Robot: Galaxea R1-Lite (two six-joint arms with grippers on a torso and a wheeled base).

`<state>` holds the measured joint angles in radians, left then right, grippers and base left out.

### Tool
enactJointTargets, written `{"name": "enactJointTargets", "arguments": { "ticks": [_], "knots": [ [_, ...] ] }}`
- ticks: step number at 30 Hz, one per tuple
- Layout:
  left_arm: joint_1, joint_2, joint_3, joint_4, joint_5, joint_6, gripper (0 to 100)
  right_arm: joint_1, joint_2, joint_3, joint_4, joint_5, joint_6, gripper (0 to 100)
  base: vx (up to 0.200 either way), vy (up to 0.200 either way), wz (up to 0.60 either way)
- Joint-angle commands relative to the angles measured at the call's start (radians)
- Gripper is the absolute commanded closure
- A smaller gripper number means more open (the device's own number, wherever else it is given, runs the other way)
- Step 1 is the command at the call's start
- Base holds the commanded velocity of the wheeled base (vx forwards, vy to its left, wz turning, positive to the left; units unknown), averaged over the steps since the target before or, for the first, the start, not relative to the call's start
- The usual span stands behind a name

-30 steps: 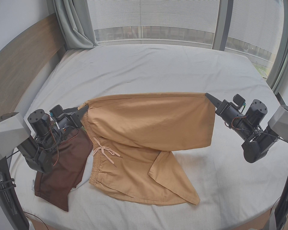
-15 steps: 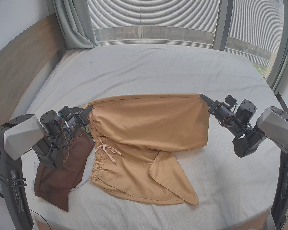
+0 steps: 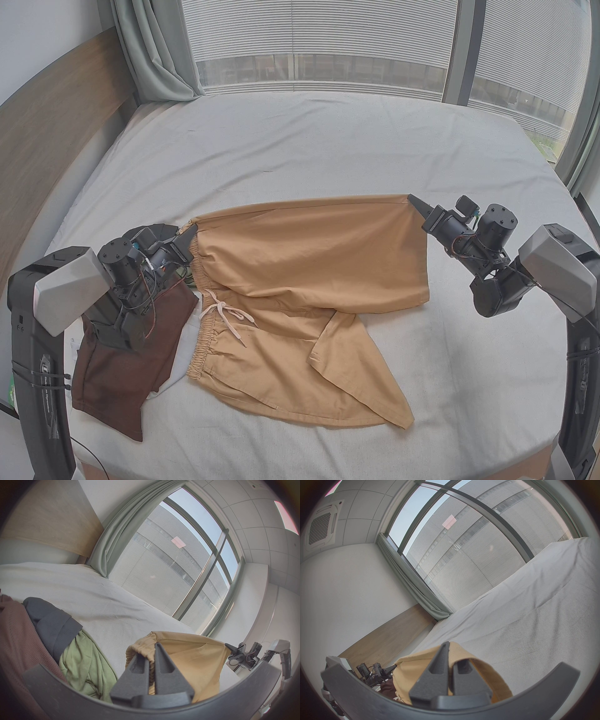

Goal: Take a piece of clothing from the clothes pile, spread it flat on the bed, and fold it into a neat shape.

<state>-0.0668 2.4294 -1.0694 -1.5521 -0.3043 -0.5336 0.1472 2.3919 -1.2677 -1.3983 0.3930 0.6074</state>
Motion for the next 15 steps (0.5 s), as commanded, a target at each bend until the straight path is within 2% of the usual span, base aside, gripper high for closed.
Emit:
{"name": "enactJointTargets", "arguments": {
  "ticks": [1,15],
  "knots": [
    [0.004,0.04,-0.044,0.0,0.004,-0.031,100,0.002,0.064,-0.067,0.021,0.0,-0.002,100,0.0,0.0,0.0],
    [0.002,0.08,-0.092,0.0,0.005,-0.054,100,0.0,0.105,-0.18,0.074,0.0,-0.002,100,0.0,0.0,0.0]
  ]
}}
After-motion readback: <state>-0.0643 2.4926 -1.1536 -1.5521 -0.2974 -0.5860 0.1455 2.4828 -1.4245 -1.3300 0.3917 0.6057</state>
